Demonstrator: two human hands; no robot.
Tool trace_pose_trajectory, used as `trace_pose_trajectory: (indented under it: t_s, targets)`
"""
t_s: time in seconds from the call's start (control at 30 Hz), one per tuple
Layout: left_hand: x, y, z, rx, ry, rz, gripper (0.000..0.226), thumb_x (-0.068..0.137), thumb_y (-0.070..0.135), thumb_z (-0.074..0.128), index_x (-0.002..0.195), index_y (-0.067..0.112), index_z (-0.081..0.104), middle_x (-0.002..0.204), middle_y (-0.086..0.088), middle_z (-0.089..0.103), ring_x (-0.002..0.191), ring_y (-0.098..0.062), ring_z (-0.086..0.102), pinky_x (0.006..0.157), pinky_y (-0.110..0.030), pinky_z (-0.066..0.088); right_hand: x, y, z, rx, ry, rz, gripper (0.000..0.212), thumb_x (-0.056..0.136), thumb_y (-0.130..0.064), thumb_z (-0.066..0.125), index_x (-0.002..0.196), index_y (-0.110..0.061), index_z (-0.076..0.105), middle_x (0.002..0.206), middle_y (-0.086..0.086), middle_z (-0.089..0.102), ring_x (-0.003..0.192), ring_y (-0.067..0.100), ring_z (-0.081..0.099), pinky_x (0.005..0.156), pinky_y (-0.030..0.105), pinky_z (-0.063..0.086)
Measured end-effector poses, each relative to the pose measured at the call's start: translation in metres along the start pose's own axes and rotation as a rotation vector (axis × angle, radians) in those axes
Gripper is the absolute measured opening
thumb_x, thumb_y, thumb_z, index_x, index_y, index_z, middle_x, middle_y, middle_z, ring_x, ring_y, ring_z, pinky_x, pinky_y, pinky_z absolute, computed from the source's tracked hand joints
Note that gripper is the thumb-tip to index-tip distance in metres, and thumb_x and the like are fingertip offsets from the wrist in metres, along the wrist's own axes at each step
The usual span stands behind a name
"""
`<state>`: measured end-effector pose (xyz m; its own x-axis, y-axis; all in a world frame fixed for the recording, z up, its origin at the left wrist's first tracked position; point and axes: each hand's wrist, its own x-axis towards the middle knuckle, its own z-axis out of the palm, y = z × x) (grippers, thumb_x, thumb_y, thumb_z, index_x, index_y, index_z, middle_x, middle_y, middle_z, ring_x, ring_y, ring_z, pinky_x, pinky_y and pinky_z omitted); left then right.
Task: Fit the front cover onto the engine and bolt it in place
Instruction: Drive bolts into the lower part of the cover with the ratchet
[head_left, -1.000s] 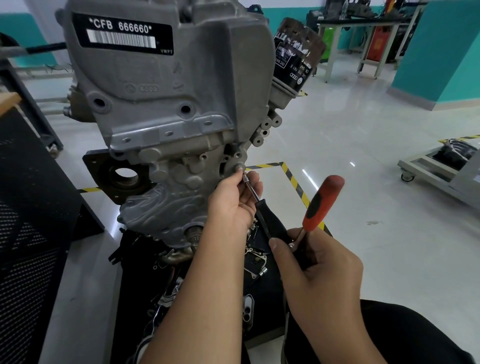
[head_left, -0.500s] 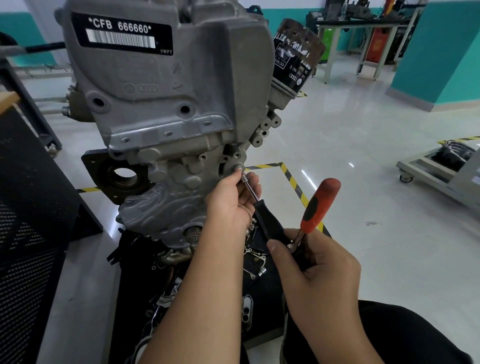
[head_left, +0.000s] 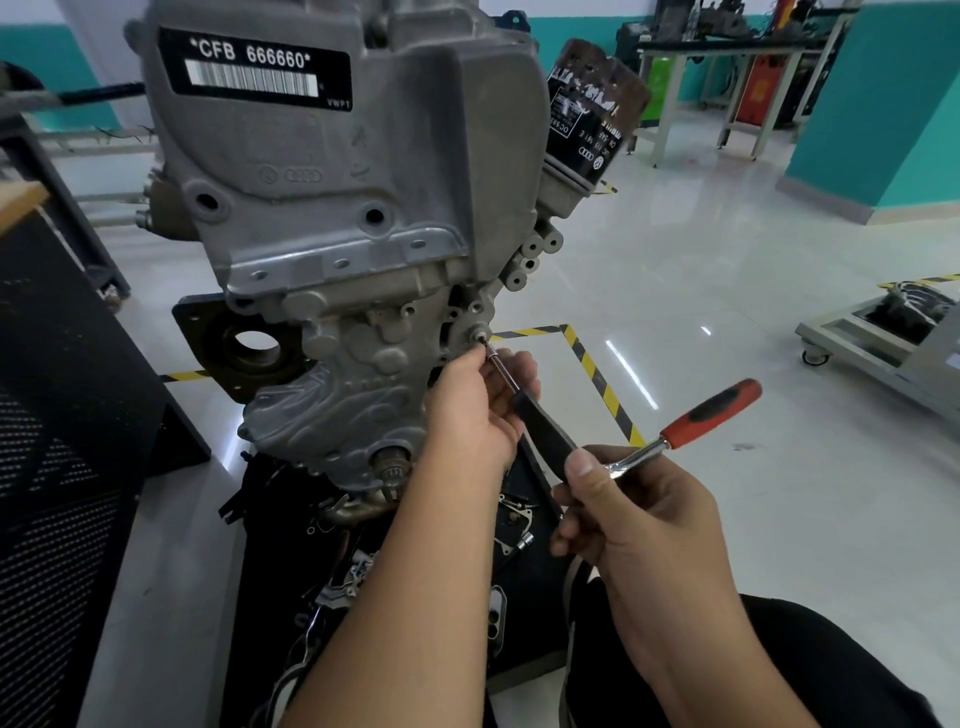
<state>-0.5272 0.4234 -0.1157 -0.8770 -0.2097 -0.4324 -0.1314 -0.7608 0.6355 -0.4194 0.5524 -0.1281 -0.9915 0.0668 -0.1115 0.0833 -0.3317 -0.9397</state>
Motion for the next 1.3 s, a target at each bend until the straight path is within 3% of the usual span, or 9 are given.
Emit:
trace_pose_trajectory:
  t_s: [0.27, 0.37, 0.47, 0.63, 0.83, 0.97, 1.07, 1.2, 1.3]
  targets:
    - [-0.056, -0.014, -0.022, 0.319, -0.207, -0.133, 0.033, 0.106, 0.019, 0.044, 0.136, 0.006, 0.051, 0.107, -0.01, 0.077, 0.057, -0.023, 0.068, 0.046, -0.025, 0.043, 0.003, -0.011, 0.007, 0.417, 0.01, 0.402, 0.028, 0.09, -0.019, 0.073, 0.071, 0.001, 0.077, 0.059, 0.012, 0.059, 0.049, 0.014, 0.059, 0.044, 0.022, 0.05]
    - [-0.067, -0.012, -0.026, 0.467, -0.161, -0.12, 0.025, 0.108, 0.018, 0.045, 0.118, 0.003, 0.062, 0.092, -0.01, 0.078, 0.04, -0.019, 0.055, 0.037, -0.019, 0.037, -0.004, -0.001, 0.015, 0.358, -0.005, 0.365, 0.023, 0.096, -0.016, 0.07, 0.096, 0.007, 0.071, 0.063, 0.012, 0.062, 0.054, 0.015, 0.061, 0.047, 0.025, 0.053]
    - [-0.075, -0.006, -0.028, 0.463, -0.118, -0.147, 0.022, 0.107, 0.015, 0.047, 0.097, 0.005, 0.064, 0.082, -0.011, 0.075, 0.064, -0.024, 0.065, 0.043, -0.021, 0.042, -0.011, 0.009, 0.022, 0.111, 0.008, 0.21, 0.015, 0.097, -0.015, 0.07, 0.096, 0.0, 0.069, 0.07, 0.009, 0.068, 0.057, 0.016, 0.065, 0.057, 0.032, 0.059]
    - [-0.079, -0.006, -0.023, 0.309, -0.075, -0.072, 0.012, 0.1, 0.008, 0.061, 0.093, -0.001, 0.063, 0.073, -0.012, 0.067, 0.058, -0.024, 0.069, 0.051, -0.032, 0.057, -0.029, 0.013, 0.026, -0.561, 0.102, -0.291, 0.018, 0.093, -0.021, 0.073, 0.098, -0.034, 0.062, 0.087, -0.014, 0.07, 0.076, -0.005, 0.066, 0.061, 0.008, 0.048]
    - [-0.085, -0.014, -0.033, 0.295, -0.052, -0.091, 0.027, 0.101, 0.025, 0.062, 0.08, 0.008, 0.06, 0.059, -0.004, 0.067, 0.044, -0.016, 0.063, 0.037, -0.017, 0.039, -0.03, 0.01, 0.024, -0.455, 0.223, -0.171, 0.02, 0.101, -0.018, 0.061, 0.083, -0.026, 0.061, 0.074, -0.003, 0.073, 0.07, 0.013, 0.072, 0.07, 0.035, 0.06]
    - [-0.085, -0.016, -0.027, 0.224, -0.052, -0.094, 0.022, 0.101, 0.022, 0.062, 0.086, 0.007, 0.06, 0.055, -0.004, 0.067, 0.044, -0.014, 0.066, 0.054, -0.028, 0.05, -0.032, 0.008, 0.031, -0.411, 0.221, -0.18, 0.017, 0.094, -0.031, 0.071, 0.081, -0.029, 0.06, 0.075, -0.011, 0.067, 0.068, 0.001, 0.064, 0.056, 0.015, 0.043]
    - [-0.084, -0.017, -0.023, 0.157, -0.065, -0.09, 0.017, 0.101, 0.016, 0.062, 0.091, 0.003, 0.061, 0.057, -0.008, 0.066, 0.052, -0.017, 0.067, 0.046, -0.029, 0.057, -0.026, 0.011, 0.031, -0.397, 0.122, -0.163, 0.021, 0.091, -0.028, 0.074, 0.079, -0.033, 0.058, 0.072, -0.013, 0.065, 0.068, -0.016, 0.059, 0.053, 0.004, 0.041]
    - [-0.085, -0.017, -0.021, 0.14, -0.073, -0.109, 0.021, 0.105, 0.023, 0.055, 0.098, 0.005, 0.064, 0.075, -0.01, 0.067, 0.069, -0.021, 0.063, 0.06, -0.032, 0.055, -0.017, 0.01, 0.029, -0.361, 0.133, -0.148, 0.009, 0.097, -0.027, 0.067, 0.09, -0.022, 0.065, 0.08, -0.008, 0.066, 0.072, 0.004, 0.063, 0.054, 0.013, 0.039]
    - [-0.088, -0.018, -0.027, 0.365, -0.077, -0.15, 0.029, 0.104, 0.031, 0.052, 0.086, 0.013, 0.066, 0.06, -0.002, 0.066, 0.044, -0.016, 0.051, 0.048, -0.021, 0.04, -0.009, 0.004, 0.022, -0.166, 0.166, -0.061, 0.021, 0.101, -0.025, 0.063, 0.094, -0.006, 0.068, 0.081, 0.009, 0.073, 0.071, 0.024, 0.068, 0.064, 0.032, 0.054]
